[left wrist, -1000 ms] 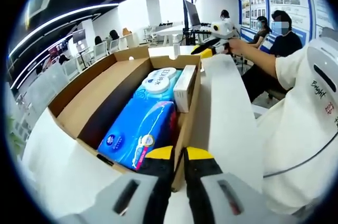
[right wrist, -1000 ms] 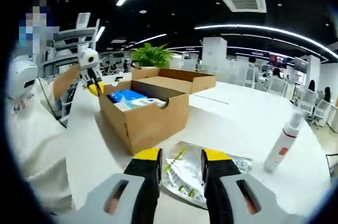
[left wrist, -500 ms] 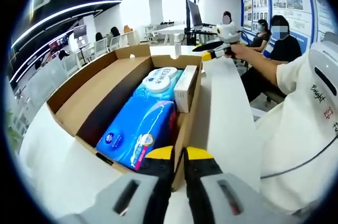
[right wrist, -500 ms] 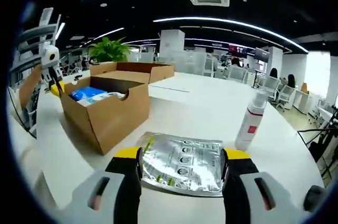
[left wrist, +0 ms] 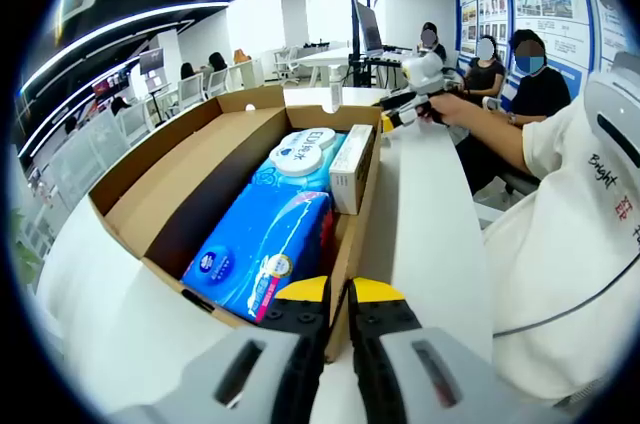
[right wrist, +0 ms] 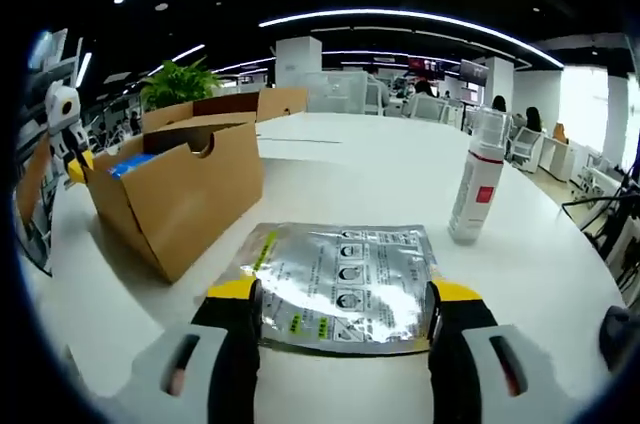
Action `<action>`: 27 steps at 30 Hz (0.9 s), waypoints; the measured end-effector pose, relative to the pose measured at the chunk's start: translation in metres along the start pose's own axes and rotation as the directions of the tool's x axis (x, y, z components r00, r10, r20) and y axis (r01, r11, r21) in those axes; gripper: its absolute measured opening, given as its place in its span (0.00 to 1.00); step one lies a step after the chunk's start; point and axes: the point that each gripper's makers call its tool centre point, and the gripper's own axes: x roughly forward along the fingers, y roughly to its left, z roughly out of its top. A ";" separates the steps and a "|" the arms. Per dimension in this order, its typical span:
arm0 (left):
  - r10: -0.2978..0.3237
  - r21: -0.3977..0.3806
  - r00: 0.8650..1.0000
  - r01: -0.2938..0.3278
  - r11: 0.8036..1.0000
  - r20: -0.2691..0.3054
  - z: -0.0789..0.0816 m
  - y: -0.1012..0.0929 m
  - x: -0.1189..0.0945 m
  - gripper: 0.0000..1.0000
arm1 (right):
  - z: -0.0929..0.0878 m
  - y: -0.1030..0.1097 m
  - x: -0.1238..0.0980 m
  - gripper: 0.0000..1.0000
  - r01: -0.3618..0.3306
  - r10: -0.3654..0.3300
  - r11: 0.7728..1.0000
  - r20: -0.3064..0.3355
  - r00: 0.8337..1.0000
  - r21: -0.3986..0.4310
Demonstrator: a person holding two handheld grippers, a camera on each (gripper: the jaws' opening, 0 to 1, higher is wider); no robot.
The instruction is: Operate the shoe box by opening the lid, removing the specified soft item, and placing it in the target area until the item is outside and the box remains undamaged.
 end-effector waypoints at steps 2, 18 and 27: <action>-0.001 0.000 1.000 0.001 1.000 0.000 0.000 0.000 0.000 0.06 | -0.002 0.001 0.002 0.67 0.009 -0.010 1.000 -0.008 1.000 -0.003; 0.003 0.000 1.000 -0.003 1.000 0.000 0.000 0.000 0.000 0.07 | 0.000 -0.003 0.009 0.63 0.060 -0.059 0.995 -0.008 0.998 0.083; 0.006 0.004 1.000 -0.006 1.000 0.004 0.001 0.000 0.000 0.07 | 0.004 -0.006 0.013 0.60 0.070 -0.070 0.992 -0.007 0.998 0.104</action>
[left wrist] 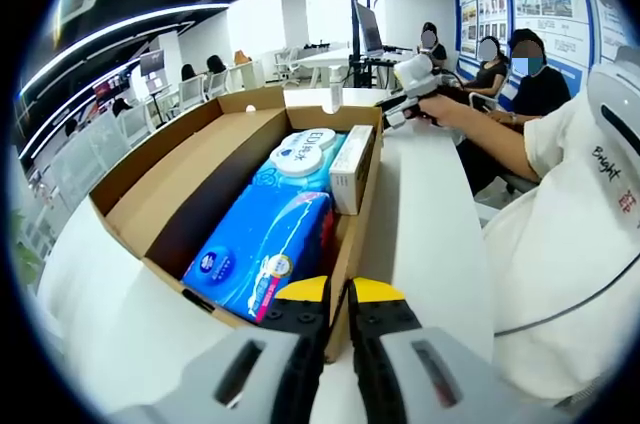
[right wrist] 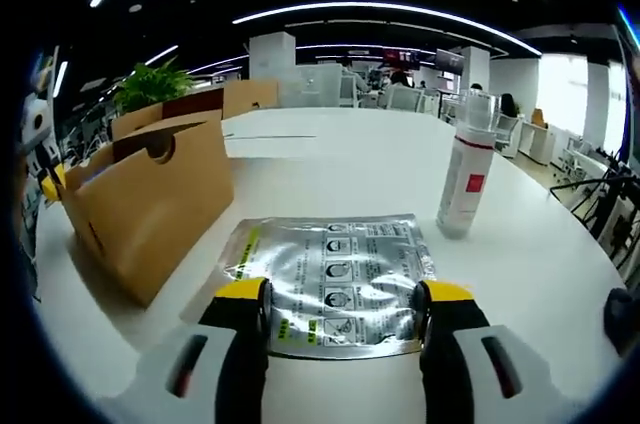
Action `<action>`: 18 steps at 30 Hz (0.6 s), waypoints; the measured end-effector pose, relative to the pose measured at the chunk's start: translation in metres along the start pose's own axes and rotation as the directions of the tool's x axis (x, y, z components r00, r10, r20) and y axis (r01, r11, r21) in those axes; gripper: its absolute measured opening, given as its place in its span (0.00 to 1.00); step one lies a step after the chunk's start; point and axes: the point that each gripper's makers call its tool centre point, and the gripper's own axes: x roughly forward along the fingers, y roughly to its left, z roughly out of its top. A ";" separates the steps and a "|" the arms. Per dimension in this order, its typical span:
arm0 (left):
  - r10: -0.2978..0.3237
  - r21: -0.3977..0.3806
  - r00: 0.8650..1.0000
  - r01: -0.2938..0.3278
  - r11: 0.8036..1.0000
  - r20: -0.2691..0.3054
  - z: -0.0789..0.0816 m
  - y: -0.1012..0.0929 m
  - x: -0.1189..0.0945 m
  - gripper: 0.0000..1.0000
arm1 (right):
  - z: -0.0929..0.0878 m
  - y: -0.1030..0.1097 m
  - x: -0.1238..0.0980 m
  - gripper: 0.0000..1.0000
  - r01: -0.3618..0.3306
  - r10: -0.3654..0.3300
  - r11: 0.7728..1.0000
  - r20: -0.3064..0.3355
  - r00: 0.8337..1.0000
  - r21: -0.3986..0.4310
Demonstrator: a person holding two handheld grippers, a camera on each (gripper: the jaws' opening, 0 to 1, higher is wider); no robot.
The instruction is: Operate the shoe box by opening the lid, removing the specified soft item, and placing it in the target area until the item is outside and the box remains undamaged.
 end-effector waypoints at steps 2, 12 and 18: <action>0.001 0.001 1.000 -0.001 1.000 0.000 0.000 0.000 0.000 0.07 | 0.001 0.001 0.001 0.60 0.007 -0.007 1.000 0.008 1.000 0.005; -0.003 0.002 1.000 0.003 1.000 0.009 0.000 0.000 0.000 0.07 | 0.013 -0.001 0.018 0.60 0.043 -0.043 0.999 -0.012 0.999 0.019; 0.001 0.010 1.000 -0.001 1.000 0.007 0.000 0.000 0.000 0.07 | 0.020 -0.001 0.028 0.59 0.038 -0.038 0.999 -0.012 0.999 0.016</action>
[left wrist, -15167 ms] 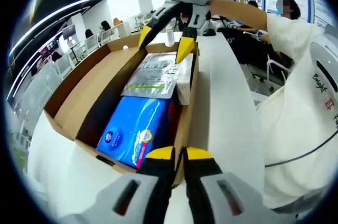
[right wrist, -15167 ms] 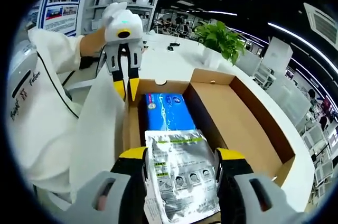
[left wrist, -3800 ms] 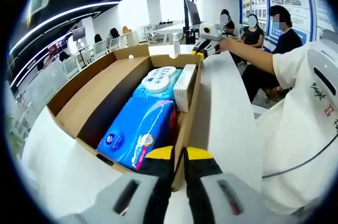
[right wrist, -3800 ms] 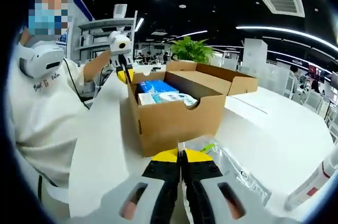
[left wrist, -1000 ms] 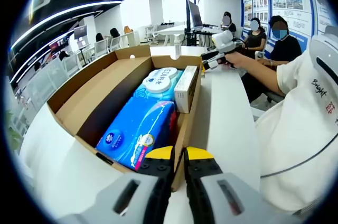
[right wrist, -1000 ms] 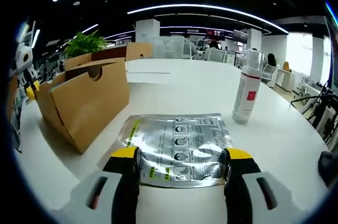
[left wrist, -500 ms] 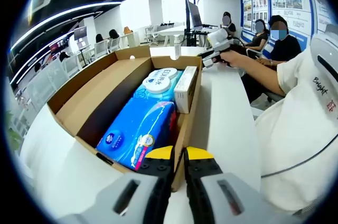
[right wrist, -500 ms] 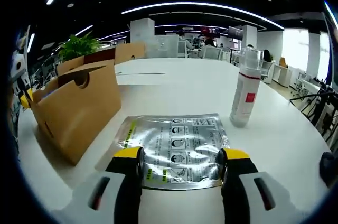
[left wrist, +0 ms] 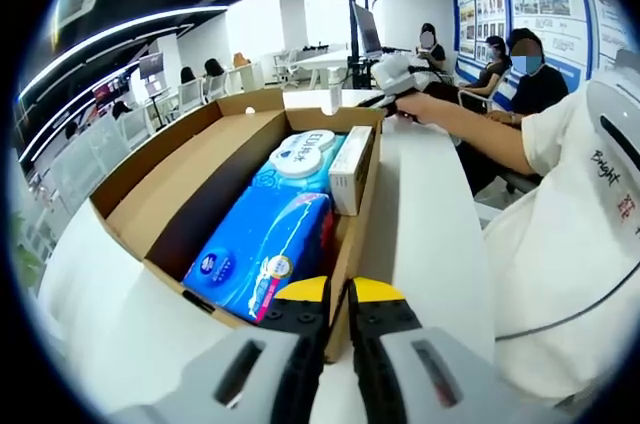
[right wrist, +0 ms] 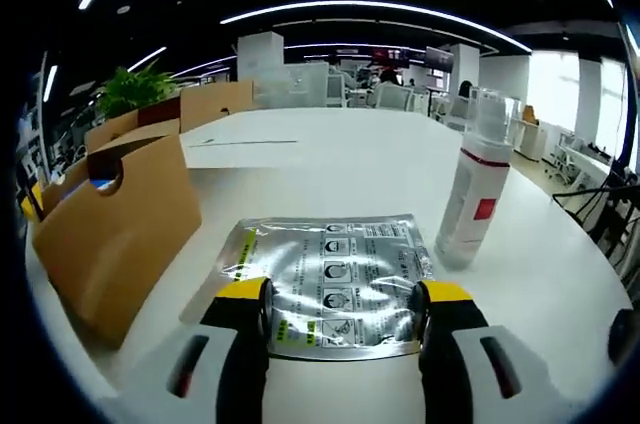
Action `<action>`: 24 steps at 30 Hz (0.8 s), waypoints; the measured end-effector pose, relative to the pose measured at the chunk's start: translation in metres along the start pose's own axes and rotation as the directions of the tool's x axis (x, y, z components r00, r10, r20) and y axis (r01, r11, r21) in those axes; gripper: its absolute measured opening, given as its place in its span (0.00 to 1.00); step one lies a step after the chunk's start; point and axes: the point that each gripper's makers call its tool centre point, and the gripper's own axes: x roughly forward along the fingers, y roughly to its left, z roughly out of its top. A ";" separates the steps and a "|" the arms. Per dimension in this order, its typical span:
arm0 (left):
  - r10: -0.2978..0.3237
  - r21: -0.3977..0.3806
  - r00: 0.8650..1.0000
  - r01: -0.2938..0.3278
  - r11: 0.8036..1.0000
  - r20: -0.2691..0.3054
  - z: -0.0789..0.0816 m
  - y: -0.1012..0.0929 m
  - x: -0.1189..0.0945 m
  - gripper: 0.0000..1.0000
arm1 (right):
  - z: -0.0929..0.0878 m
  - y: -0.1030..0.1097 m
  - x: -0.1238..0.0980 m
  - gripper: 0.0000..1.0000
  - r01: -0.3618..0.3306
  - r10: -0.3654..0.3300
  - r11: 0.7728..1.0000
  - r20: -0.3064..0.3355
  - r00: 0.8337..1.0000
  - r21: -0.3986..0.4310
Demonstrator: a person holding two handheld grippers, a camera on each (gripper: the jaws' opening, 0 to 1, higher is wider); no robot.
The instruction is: Operate the shoe box by opening the lid, removing the specified soft item, and placing it in the target area until the item is outside and the box remains undamaged.
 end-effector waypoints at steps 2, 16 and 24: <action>-0.002 -0.004 1.000 0.002 1.000 -0.001 0.000 0.000 0.000 0.07 | 0.002 -0.003 0.006 0.59 -0.005 0.005 1.000 -0.001 1.000 0.000; 0.000 0.001 1.000 0.000 1.000 0.007 0.000 0.000 0.000 0.07 | 0.007 -0.012 0.021 0.59 0.013 -0.013 1.000 0.005 1.000 0.011; 0.001 -0.002 1.000 -0.001 1.000 0.010 0.000 0.000 0.000 0.07 | 0.008 -0.021 0.029 0.59 0.003 -0.003 1.000 0.004 1.000 0.009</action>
